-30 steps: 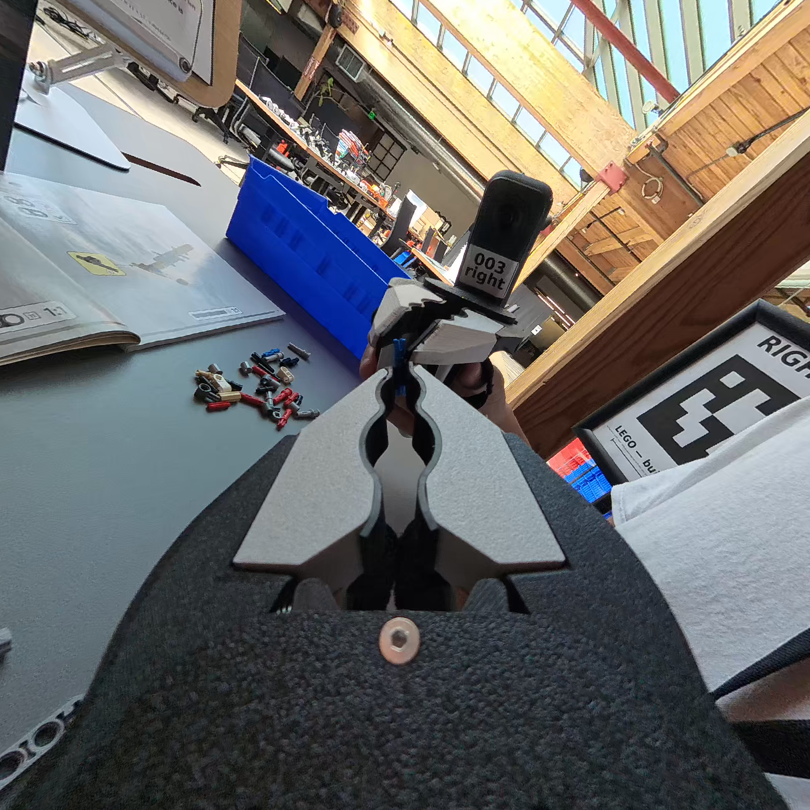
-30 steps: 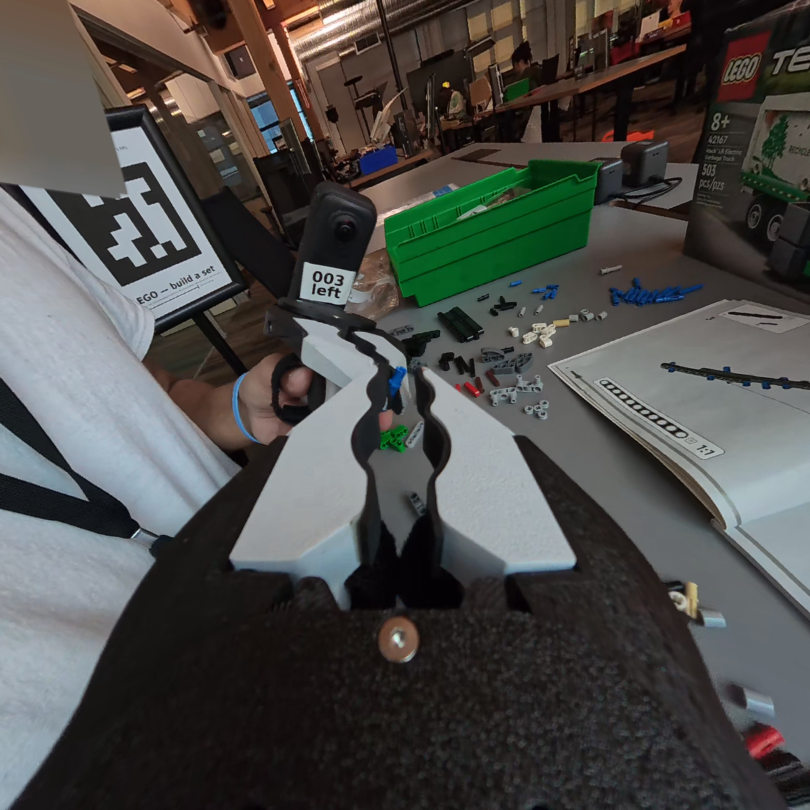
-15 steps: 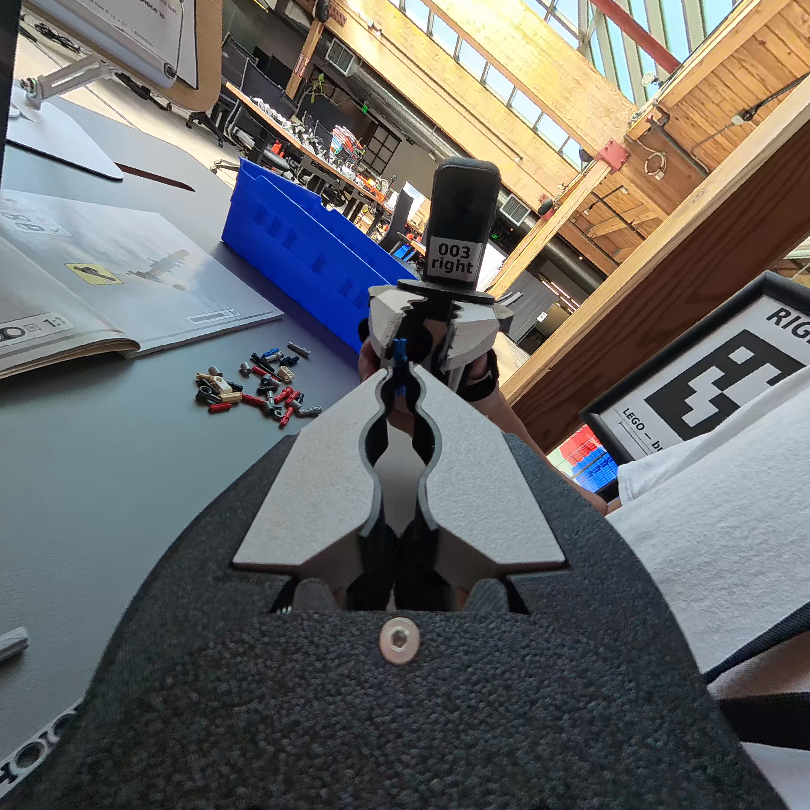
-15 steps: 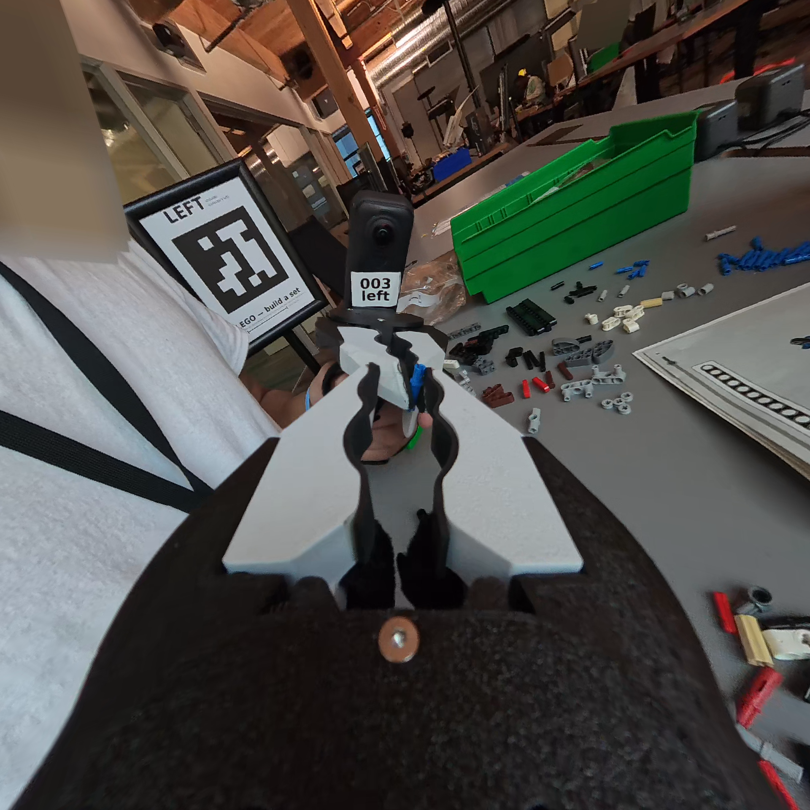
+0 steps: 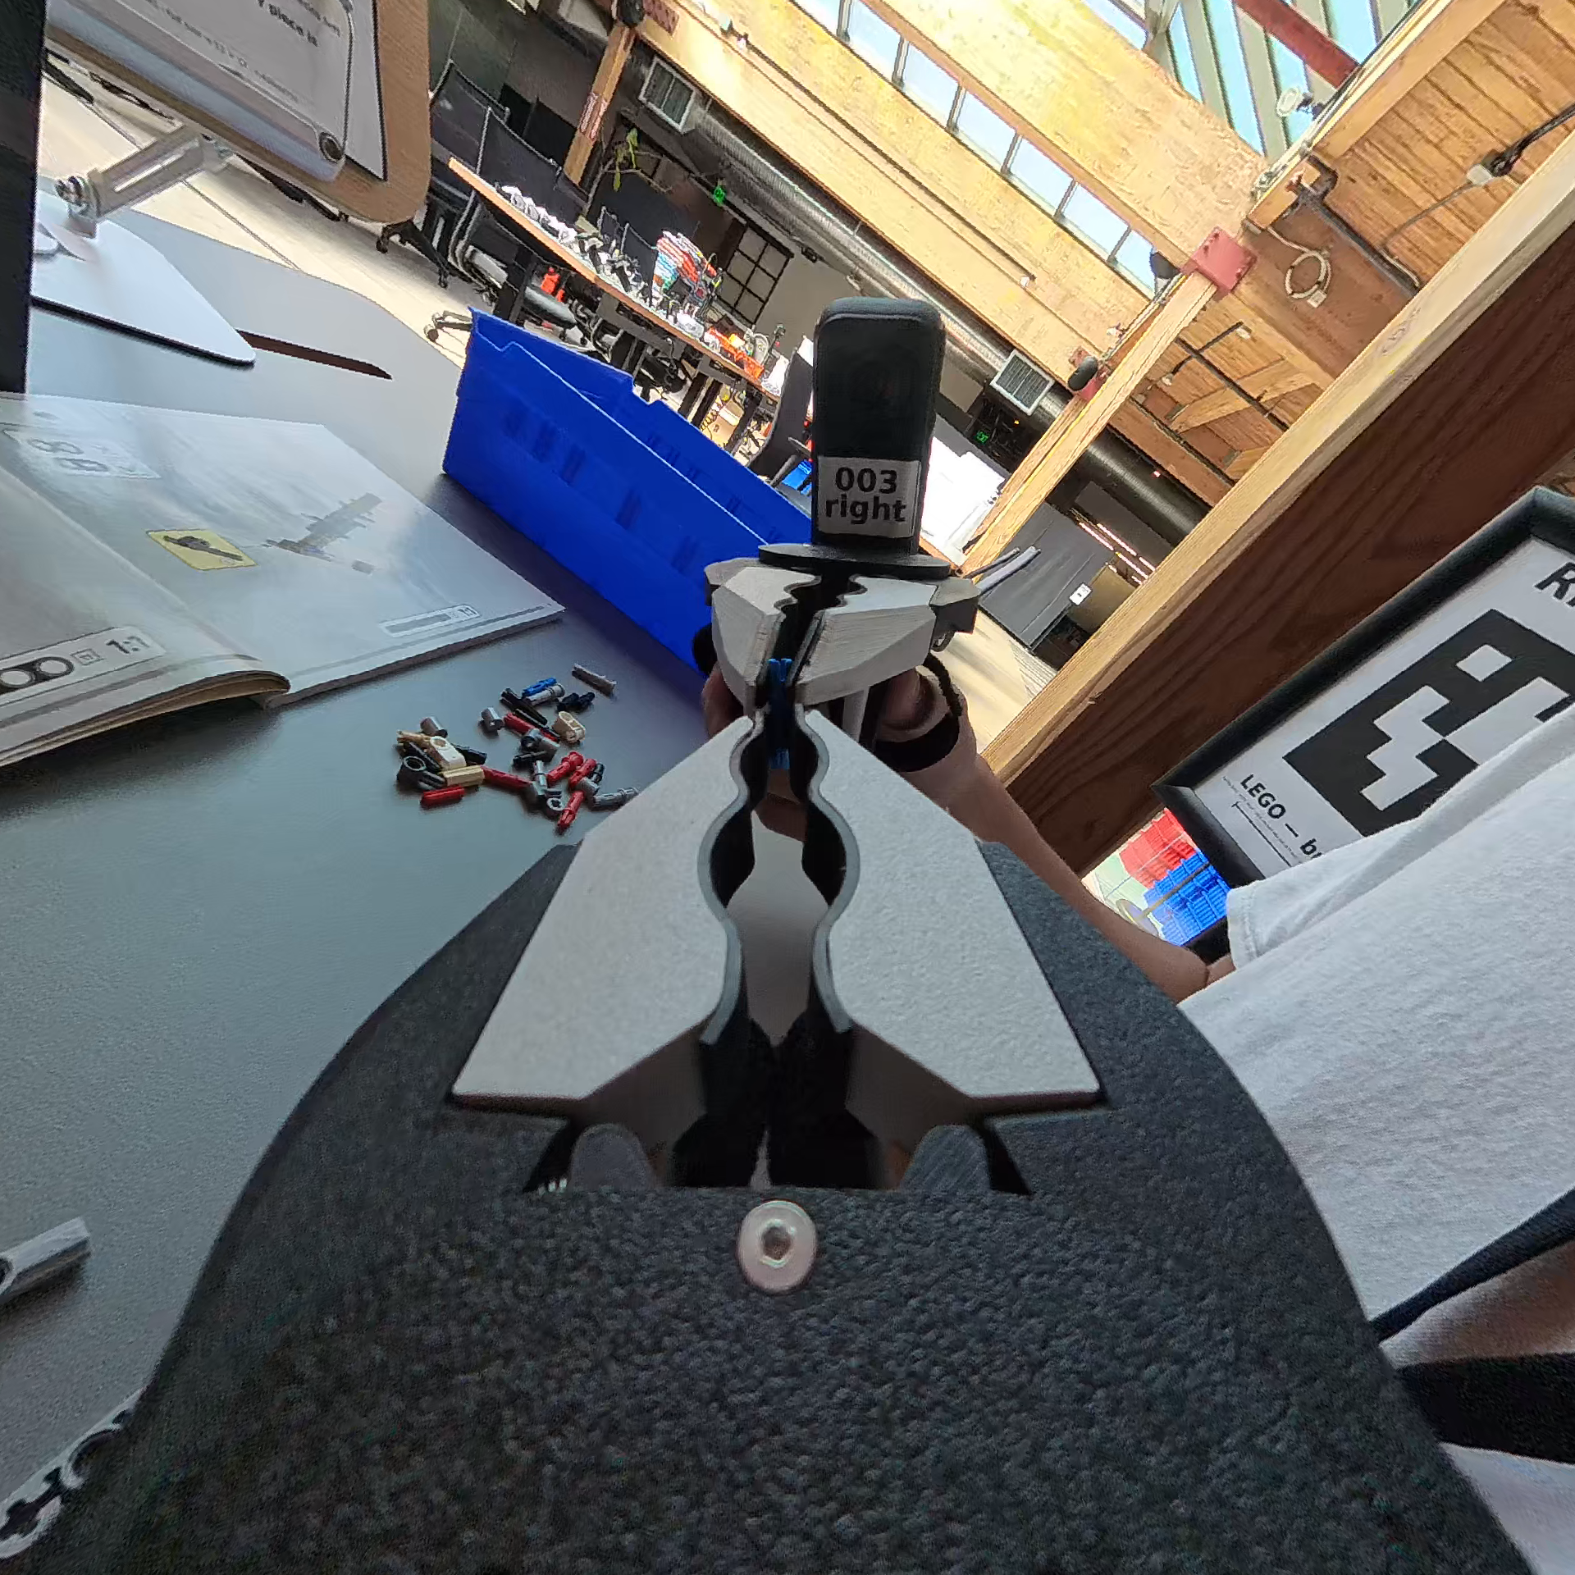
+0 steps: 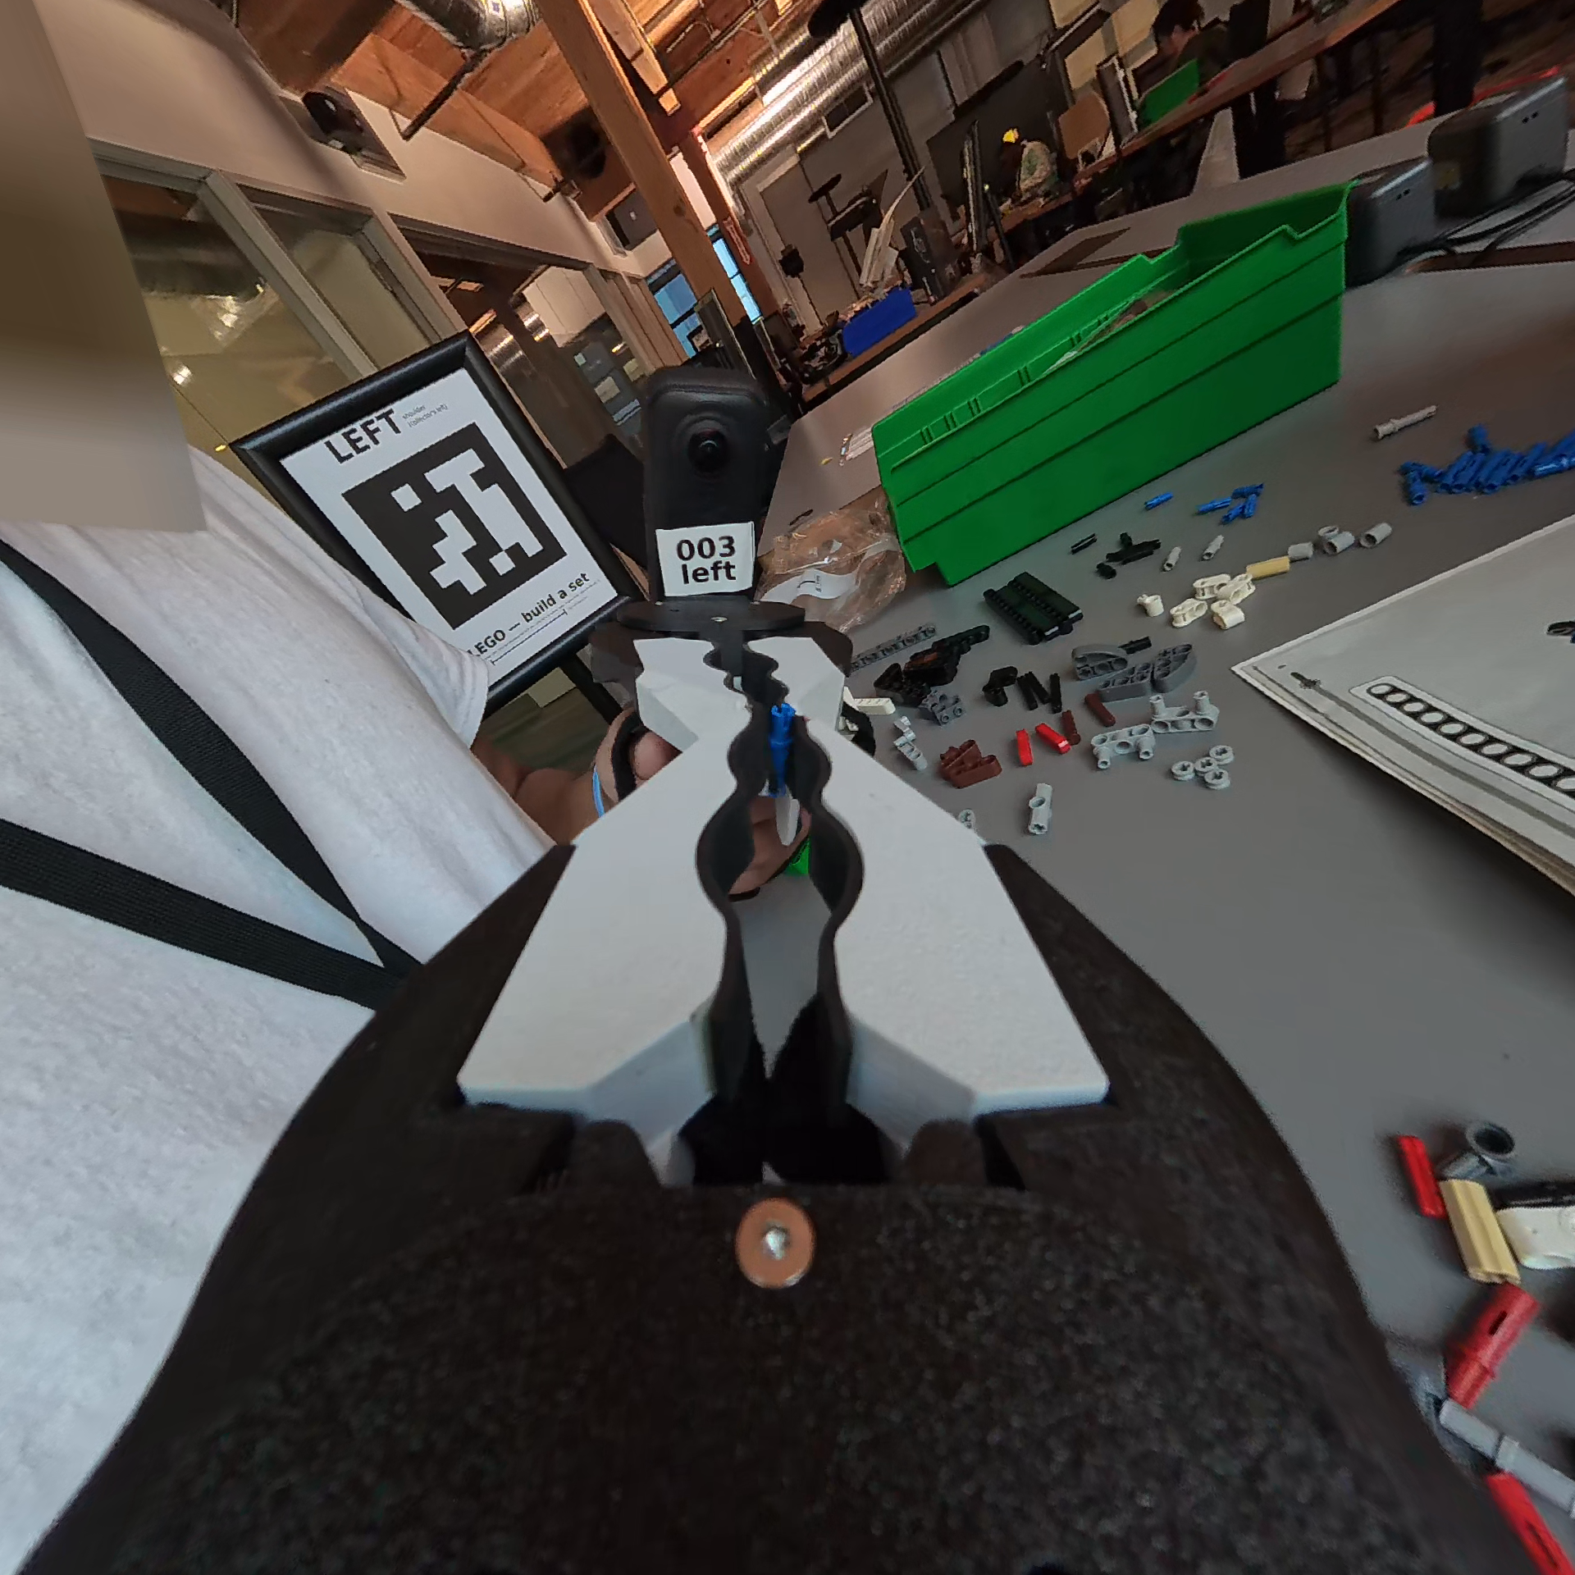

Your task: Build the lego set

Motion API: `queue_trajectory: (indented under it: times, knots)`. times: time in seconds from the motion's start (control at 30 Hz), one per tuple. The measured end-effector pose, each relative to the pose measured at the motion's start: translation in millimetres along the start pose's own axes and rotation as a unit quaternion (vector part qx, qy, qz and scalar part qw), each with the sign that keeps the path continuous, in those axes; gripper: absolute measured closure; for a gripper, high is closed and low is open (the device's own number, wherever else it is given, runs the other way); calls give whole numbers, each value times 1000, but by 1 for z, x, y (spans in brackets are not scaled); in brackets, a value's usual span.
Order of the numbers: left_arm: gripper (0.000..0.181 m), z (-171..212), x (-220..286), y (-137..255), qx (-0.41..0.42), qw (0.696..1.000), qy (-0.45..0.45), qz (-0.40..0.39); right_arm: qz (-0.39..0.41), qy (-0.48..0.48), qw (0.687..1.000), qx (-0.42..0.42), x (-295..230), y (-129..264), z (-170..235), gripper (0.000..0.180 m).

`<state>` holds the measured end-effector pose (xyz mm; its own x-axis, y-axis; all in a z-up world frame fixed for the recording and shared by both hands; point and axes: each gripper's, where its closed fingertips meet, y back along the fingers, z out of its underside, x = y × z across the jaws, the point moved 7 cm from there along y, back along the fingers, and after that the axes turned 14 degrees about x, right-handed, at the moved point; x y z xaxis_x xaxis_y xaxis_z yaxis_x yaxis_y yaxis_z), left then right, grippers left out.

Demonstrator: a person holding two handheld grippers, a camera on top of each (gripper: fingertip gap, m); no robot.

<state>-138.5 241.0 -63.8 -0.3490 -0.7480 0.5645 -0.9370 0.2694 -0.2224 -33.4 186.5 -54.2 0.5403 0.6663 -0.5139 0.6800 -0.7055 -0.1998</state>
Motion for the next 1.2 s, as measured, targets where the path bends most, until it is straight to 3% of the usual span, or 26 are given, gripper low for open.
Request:
queue_trajectory:
  times: [0.2,0.53,1.0,1.2]
  knots:
    - [177,3,-2,2,-3,1000,13,-4,20,24,999,-14,-1,-1,2,177]
    - [177,10,4,3,-35,994,-95,-40,32,22,999,-19,0,1,3,177]
    - [178,11,3,4,-50,995,-75,-33,38,32,999,-19,-2,-2,5,177]
    - [163,23,-2,23,-176,944,-267,-86,95,33,993,-61,6,5,16,177]
